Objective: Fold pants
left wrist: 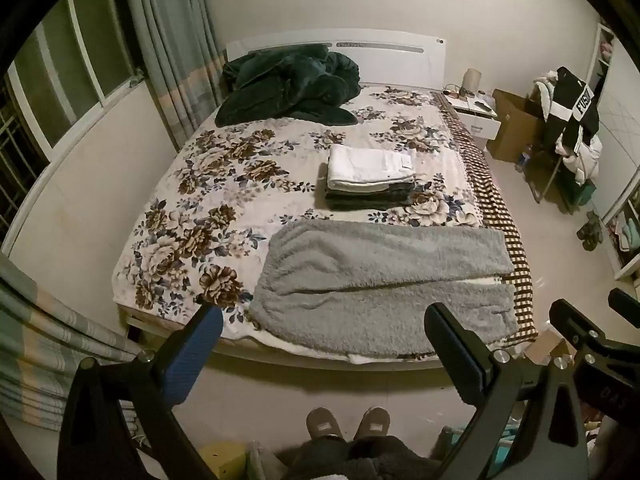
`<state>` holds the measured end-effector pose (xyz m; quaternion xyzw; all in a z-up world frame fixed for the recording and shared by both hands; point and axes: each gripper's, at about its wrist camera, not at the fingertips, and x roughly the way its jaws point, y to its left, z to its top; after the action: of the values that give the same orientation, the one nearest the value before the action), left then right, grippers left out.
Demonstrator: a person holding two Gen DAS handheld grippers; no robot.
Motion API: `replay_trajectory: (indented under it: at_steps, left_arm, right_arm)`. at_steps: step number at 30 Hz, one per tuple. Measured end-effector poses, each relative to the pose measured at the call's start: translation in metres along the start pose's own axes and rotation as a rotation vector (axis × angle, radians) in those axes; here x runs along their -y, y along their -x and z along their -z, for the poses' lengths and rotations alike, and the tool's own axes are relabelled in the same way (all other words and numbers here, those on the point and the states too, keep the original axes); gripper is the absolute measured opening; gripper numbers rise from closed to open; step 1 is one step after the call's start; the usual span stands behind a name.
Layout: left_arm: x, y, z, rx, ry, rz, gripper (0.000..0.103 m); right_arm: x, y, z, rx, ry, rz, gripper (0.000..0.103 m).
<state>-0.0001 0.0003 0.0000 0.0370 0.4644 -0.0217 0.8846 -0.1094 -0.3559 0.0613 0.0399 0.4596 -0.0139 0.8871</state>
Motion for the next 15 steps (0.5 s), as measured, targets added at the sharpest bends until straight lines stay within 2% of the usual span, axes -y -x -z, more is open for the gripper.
replay_trajectory:
  at_steps: [15]
  left_arm:
    - [-0.0044, 0.003, -0.0037, 0.005, -0.004, -0.004, 0.103]
  right_arm:
    - [0.0003, 0.0006, -0.0005, -0.011, 0.007, 0.012, 0.103]
